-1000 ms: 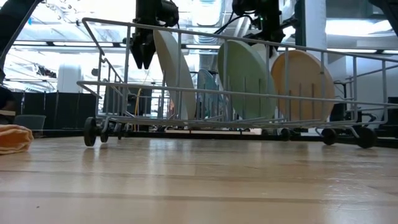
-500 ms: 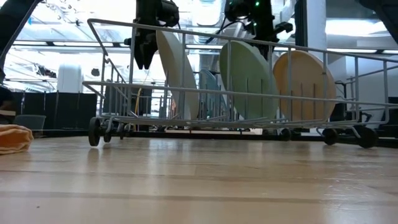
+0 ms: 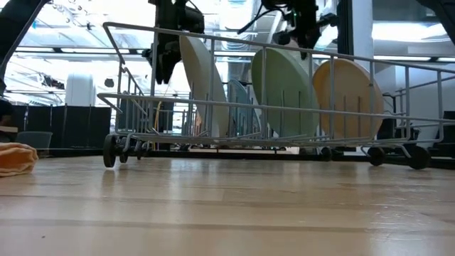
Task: Sort dishes
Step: Put the white plate in the dish rack
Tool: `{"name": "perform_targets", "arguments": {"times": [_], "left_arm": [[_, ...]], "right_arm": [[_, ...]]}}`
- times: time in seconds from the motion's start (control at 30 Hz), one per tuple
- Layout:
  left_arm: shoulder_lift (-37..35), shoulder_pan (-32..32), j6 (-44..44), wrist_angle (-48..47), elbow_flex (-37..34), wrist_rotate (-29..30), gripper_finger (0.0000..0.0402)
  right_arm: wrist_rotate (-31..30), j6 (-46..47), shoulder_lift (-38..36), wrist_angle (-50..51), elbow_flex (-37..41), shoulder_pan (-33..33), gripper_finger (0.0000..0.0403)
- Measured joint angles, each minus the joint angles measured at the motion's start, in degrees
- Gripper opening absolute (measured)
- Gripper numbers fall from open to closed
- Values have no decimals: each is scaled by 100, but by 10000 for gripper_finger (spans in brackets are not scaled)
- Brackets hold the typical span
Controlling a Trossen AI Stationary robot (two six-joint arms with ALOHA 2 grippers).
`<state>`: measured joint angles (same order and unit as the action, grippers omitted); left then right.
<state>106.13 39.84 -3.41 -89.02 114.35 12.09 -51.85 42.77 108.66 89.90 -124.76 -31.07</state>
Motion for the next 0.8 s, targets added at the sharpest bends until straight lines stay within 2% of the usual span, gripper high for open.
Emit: {"name": "perform_targets", "arguments": {"times": [0.27,0.5,0.8], "left_arm": [[-26,-11,0,-104,-757,-713,175],[-53,-152,-59,-101,-1164,-1040,175],[-63,-225,-187,-62,-1406,-1060,175]], "right_arm": [[48,-346,24,26,-26,-163,18],[41,-476,24,12,-30,-293,18],[61,-767,22,11,-30,-310,18]]}}
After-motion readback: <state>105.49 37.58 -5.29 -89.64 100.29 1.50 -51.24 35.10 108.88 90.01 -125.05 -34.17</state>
